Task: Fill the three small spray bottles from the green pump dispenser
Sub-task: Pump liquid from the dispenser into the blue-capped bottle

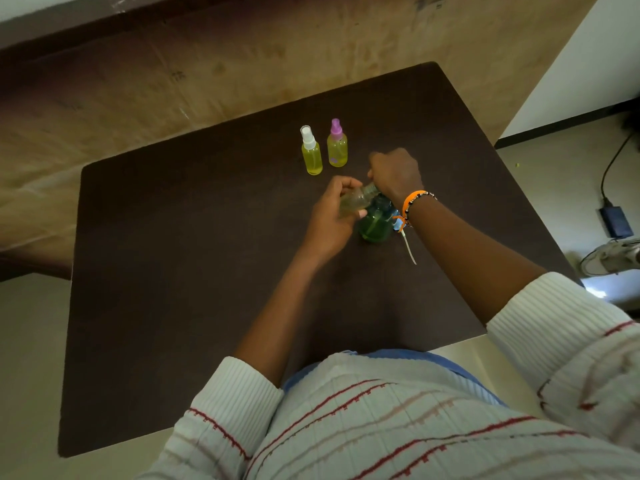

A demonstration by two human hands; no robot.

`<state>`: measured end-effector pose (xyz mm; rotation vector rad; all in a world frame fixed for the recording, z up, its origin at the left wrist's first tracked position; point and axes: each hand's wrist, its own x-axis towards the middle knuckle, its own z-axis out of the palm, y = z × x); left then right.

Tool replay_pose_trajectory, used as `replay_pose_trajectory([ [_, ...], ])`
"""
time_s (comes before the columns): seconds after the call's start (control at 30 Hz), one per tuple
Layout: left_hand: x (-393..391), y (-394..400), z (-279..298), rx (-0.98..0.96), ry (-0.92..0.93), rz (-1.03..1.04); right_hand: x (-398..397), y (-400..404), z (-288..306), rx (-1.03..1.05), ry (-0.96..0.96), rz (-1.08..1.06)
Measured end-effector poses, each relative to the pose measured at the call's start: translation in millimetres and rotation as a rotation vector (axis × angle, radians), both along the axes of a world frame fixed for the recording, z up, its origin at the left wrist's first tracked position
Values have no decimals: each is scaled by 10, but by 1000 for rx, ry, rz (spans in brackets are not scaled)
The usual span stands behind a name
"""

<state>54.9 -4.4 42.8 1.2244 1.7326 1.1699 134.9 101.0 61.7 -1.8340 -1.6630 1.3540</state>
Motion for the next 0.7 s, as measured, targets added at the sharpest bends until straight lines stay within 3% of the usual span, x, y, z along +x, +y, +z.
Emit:
replay_pose_trajectory([
  [0.17, 1, -9, -19, -10, -14, 15, -19, -1, -22, 12, 2, 19],
  [0.37, -18, -8, 41, 10, -29, 6, -24, 77, -9, -132, 71, 75],
  [0.7, 1, -3, -34, -9, -42, 11, -8, 11, -53, 15, -38, 5],
])
